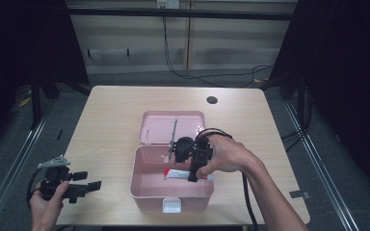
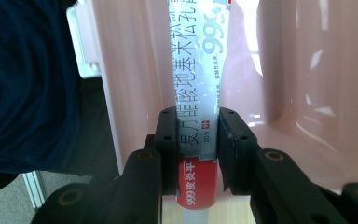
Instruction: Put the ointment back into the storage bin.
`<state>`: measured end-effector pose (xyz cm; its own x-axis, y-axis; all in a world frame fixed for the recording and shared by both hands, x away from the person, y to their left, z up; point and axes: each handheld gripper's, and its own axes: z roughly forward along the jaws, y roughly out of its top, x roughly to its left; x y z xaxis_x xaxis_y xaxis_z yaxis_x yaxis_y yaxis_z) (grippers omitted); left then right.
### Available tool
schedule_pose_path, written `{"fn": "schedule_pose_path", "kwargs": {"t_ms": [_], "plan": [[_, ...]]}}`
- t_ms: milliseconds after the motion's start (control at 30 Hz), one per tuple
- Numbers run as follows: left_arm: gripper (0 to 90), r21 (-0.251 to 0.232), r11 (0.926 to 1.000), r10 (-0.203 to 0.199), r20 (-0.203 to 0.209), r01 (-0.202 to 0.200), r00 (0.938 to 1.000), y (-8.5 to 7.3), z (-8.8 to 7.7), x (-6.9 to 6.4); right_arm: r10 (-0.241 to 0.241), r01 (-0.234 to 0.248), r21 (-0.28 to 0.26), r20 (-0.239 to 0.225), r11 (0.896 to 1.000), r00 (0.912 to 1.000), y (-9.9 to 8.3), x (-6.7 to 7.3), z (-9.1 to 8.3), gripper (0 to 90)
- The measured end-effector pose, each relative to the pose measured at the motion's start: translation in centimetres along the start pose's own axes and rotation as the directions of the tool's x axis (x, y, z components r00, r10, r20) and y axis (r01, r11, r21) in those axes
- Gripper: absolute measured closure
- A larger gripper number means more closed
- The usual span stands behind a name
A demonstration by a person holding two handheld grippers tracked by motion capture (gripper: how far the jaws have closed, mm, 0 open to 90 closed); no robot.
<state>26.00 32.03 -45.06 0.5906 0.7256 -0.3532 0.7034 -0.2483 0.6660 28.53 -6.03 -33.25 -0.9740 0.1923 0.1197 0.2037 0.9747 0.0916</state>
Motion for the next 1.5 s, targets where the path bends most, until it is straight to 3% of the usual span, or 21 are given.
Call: {"fn": "schedule_pose_path", "kwargs": {"t_ms": [233,633,1500], "plan": [[18.0,0.001,1.0000,0.001,-0.002,-0.001,1.0000,0.0,0.0,0.0,-0.051,0.052,0.021,-0.012,0.998,0.9986,1.3,0.1,1.3,71.7],[18.1,0.001,1.0000,-0.001,-0.006,0.001,1.0000,0.0,0.0,-0.1,-0.045,0.047,0.065,-0.035,0.997,0.9984,2.6,-0.2,3.6,71.7],[18.1,0.002,1.0000,-0.005,-0.008,0.005,1.0000,0.0,0.0,0.0,-0.069,0.076,0.054,-0.117,0.996,0.9907,4.1,-0.3,7.7,71.7]]}}
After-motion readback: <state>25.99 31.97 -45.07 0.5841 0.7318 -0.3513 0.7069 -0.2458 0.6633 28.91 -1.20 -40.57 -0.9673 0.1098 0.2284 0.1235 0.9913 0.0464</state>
